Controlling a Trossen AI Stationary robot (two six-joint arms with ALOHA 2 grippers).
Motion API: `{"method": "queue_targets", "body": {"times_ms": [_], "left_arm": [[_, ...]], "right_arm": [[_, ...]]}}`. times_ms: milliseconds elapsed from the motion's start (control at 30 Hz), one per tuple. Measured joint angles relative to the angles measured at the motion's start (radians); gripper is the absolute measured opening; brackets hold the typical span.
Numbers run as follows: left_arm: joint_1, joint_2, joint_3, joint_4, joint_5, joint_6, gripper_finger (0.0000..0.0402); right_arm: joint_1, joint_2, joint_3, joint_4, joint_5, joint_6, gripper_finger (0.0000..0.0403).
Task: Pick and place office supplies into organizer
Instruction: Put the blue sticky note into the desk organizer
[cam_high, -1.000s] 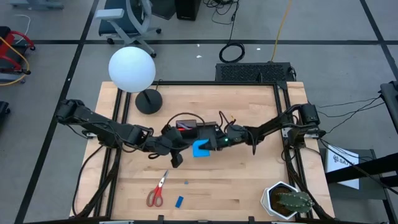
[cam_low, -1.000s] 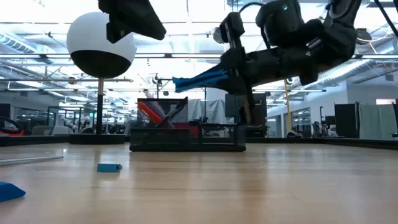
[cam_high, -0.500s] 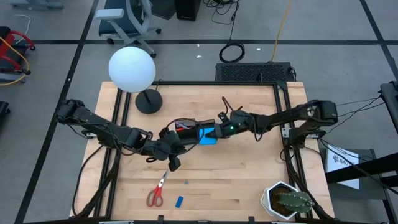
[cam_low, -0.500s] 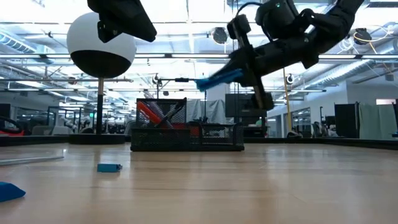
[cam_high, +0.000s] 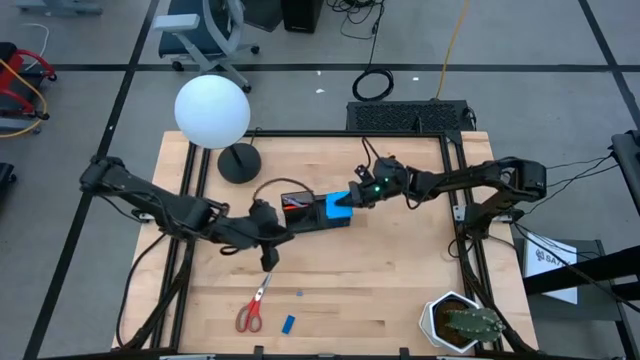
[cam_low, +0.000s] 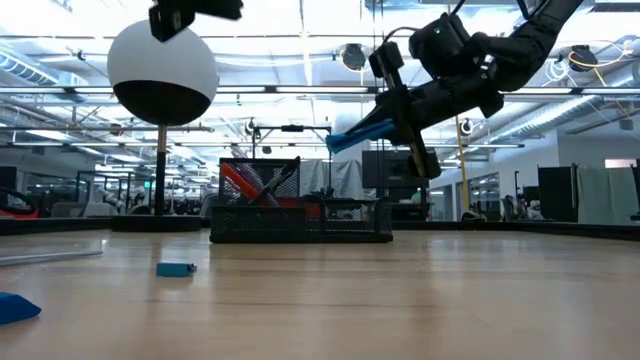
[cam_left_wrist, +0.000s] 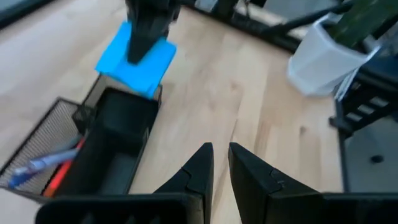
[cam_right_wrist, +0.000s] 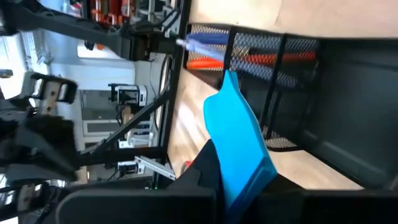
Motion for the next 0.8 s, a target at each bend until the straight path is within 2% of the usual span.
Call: {"method": "queue_targets", "body": {"times_ms": [333,633,800], "left_arm": [[0.005,-0.115,0.000,0.002,-0.010,0.100,0.0056],[0.051,-0.121,0.000,0.002,-0.010,0.118,0.0056],[0.081,-0.121,0.000,0.027,-0.010,0.118,0.0056]], "right_arm": [[-0.022,0.007,0.000,-0.055,0.003,-0.012,0.0002],[-0.060,0.007,0.000,-0.045,-0.006,-0.023,0.0003],[-0.076,0.007,0.000,-0.043,-0.053,-0.036,0.0003]]}}
